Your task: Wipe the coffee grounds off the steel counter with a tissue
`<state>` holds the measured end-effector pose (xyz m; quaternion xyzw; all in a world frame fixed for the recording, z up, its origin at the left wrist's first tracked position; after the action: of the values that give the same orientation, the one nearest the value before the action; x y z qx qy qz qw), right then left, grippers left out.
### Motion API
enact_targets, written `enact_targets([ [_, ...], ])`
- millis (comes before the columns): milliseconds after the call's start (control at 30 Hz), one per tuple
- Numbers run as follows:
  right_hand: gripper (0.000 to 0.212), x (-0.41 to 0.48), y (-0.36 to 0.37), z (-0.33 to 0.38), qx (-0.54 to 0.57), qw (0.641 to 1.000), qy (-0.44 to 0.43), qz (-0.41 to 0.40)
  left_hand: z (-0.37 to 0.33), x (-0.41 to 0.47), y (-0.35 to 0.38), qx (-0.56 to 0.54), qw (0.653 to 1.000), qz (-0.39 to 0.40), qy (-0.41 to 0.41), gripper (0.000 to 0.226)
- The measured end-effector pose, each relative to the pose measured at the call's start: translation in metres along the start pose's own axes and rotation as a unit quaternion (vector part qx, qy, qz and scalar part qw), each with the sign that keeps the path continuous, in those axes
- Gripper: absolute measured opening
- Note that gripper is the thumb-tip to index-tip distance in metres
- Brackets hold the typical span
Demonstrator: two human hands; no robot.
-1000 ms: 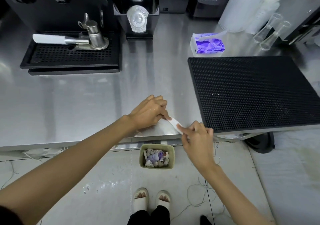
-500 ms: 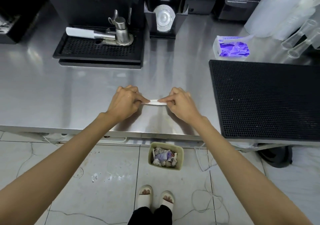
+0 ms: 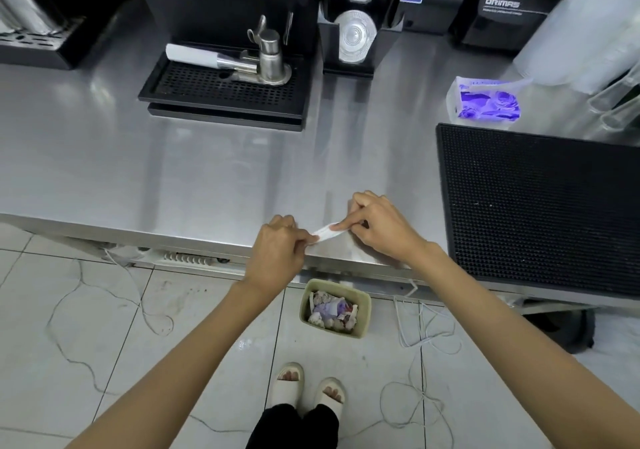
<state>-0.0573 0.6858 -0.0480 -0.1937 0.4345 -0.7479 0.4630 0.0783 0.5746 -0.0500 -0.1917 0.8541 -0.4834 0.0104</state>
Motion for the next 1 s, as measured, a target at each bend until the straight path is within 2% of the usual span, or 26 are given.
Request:
enact_targets([
  [167, 0.029, -0.028, -0.001, -0.012, -0.004, 1.0, 0.012, -0.013, -0.017, -0.007, 0.012, -0.008, 1.0, -0.008, 0.004, 0.024],
  [300, 0.029, -0.054, -0.003, -0.017, -0.002, 0.998, 0.04, -0.038, -0.031, -0.014, 0.018, -0.019, 0.998, 0.018, 0.051, 0.018],
  [400, 0.029, -0.074, 0.001, -0.018, -0.012, 0.997, 0.038, -0.066, -0.033, -0.026, 0.028, -0.021, 0.995, 0.048, 0.079, 0.028],
  [700, 0.031, -0.116, 0.032, -0.022, -0.135, 0.965, 0.012, -0.223, -0.029, -0.037, 0.047, 0.029, 0.992, 0.067, 0.102, 0.034],
  [767, 0.032, -0.125, 0.042, -0.026, -0.137, 0.958, 0.028, -0.251, -0.028, -0.041, 0.053, 0.031, 0.992, 0.072, 0.095, 0.035],
  [900, 0.031, -0.139, 0.069, -0.047, -0.108, 0.945, 0.096, -0.293, -0.031, -0.05, 0.072, -0.048, 0.995, 0.067, 0.062, 0.028],
  [1000, 0.028, -0.142, 0.099, -0.066, -0.032, 0.949, 0.168, -0.266, -0.017, -0.056, 0.102, -0.124, 0.988, 0.07, -0.063, 0.021],
])
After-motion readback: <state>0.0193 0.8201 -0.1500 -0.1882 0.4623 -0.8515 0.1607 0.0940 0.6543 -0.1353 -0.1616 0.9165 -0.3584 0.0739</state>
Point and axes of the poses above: each hand's wrist, its own x-axis towards the middle knuckle, its own y-axis out of the palm, z = x × y, the point moved 3 cm from there along x, towards the middle knuckle, and after that the axes turned 5 degrees about y, right-handed, at the moved point
